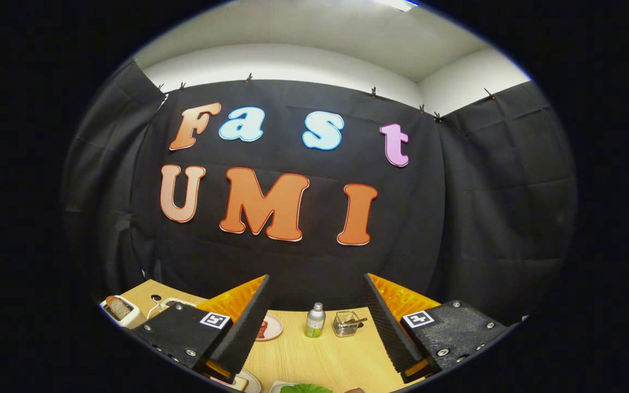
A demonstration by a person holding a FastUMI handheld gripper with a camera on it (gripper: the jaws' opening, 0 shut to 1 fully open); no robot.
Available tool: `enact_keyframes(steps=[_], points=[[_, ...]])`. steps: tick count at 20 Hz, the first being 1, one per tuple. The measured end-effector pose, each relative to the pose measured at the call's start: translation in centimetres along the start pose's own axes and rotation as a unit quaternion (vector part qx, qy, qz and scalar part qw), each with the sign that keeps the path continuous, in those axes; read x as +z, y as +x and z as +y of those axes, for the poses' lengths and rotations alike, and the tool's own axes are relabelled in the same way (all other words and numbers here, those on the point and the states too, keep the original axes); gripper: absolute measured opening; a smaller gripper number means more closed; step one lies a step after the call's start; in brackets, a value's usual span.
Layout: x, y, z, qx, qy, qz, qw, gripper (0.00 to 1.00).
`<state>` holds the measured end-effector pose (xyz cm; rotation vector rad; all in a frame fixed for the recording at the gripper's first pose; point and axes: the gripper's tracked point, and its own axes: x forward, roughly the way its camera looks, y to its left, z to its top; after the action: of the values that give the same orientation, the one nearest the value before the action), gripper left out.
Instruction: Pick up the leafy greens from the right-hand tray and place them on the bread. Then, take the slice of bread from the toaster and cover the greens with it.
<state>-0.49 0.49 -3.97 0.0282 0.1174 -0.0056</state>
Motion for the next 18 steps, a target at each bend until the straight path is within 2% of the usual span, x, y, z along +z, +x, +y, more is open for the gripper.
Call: enact_keyframes(steps=[9, 13, 18], points=[[-9.0, 0.9, 0.4, 0.009, 0.012, 0.123, 0.992, 0.99], [-16.0, 0.1, 2.1, 0.031, 0.023, 0.228, 0.973, 0.98], [-23.5, -1.6, 3.5, 0.051, 0.004, 0.333, 0.941, 0.96]])
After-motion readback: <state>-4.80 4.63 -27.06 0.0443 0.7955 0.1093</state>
